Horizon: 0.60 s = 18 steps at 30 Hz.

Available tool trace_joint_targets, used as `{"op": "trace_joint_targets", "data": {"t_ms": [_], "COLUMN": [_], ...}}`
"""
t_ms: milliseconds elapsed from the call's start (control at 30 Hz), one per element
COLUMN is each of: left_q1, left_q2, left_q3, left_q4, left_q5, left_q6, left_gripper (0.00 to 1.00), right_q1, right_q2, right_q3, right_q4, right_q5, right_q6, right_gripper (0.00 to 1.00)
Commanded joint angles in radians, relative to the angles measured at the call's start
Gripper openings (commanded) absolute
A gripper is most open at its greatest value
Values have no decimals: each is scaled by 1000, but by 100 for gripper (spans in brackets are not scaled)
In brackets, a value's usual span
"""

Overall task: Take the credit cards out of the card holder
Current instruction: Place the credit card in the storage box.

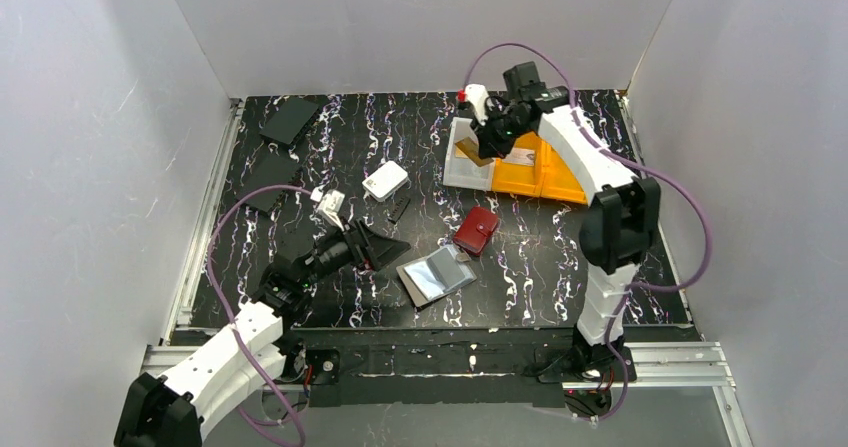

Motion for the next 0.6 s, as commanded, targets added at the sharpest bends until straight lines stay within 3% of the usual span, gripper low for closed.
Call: {"op": "trace_joint_targets", "data": {"t_ms": [0,233,567], "left_q1": [12,15,18], "left_q2": [-52,-85,-82], "left_q3": [-58,-69,-49], "left_q4": [-75,-109,-154], "left_q5": [-10,-5,2], "left_q6": [8,29,60], "left_gripper": [98,98,98], "right_q1": [71,138,156], "right_q2": [108,279,361], "right_q3": [202,411,403], "right_q4": [-107,-109,-75], "right_q5": [371,597,726], "right_q6": [-183,-286,-310], "right_gripper": [1,2,2]}}
